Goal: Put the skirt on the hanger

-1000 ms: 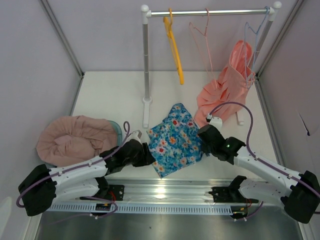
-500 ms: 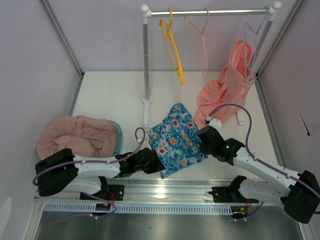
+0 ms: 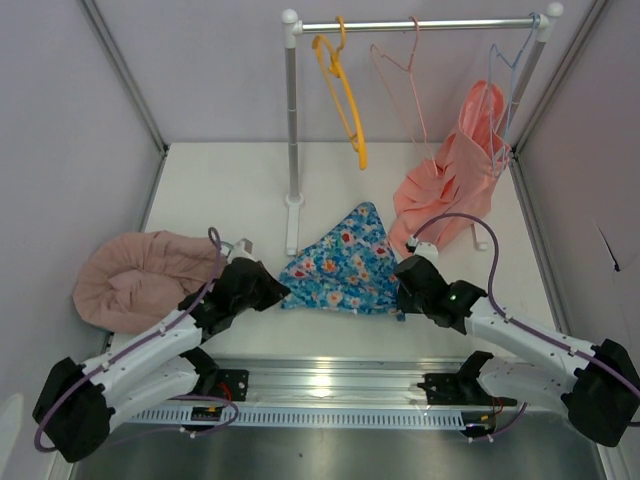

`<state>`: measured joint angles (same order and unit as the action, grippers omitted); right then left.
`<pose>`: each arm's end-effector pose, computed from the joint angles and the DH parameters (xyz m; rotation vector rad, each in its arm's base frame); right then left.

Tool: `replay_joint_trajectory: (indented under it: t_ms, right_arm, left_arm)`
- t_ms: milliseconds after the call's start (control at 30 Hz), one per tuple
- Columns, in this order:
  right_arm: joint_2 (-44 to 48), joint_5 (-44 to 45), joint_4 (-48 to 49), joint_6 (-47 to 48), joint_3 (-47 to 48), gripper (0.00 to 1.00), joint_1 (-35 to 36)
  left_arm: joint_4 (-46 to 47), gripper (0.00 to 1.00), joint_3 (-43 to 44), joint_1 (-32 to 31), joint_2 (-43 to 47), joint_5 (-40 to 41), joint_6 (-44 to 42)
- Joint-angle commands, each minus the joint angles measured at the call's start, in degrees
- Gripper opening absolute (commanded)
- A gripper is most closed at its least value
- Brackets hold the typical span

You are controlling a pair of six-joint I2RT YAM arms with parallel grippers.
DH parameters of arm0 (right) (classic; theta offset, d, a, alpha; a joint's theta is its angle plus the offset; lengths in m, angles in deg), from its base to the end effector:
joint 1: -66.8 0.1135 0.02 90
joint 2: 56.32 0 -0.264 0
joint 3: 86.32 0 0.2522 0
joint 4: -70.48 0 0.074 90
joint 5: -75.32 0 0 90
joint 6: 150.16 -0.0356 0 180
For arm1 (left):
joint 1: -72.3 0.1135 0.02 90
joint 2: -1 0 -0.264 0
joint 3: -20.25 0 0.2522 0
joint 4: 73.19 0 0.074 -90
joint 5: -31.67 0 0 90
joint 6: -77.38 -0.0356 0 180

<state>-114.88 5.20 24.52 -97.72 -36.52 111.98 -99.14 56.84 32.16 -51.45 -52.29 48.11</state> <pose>0.1451 0.1288 0.2126 -0.0266 2.4555 0.1928 0.1425 -0.1153 0.1809 -0.4894 2.3745 -0.7542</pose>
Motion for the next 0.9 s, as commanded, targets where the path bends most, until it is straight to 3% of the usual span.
replay_joint_trajectory:
  t_ms: [0,133,300,633,867]
  right_arm:
    - [-0.58,-0.98,2.58,0.38,-1.57,0.06,-0.01]
    - [-2.08,-1.69,3.90,-0.14,-2.63,0.44,0.69]
    - [-2.08,-2.65,5.13,-1.46,-2.90,0.67,2.09]
    - [-5.77,-0.80,6.45,-3.13,-6.40,0.69,-1.06]
    - [-1.11,-4.13,8.47,-4.45,-9.13,0.67,-2.47]
  left_arm:
    - [-9.17,0.00,4.76,5.86,4.02,-0.94,-8.95]
    - [-8.48,0.00,4.51,5.95,1.21,-3.22,-10.02]
    - [-5.31,0.00,0.03,5.95,1.20,-4.90,-8.44]
    - [-9.95,0.00,0.90,6.04,2.78,-1.66,-7.91]
    - [-14.62,0.00,1.52,8.67,9.11,0.20,-7.56]
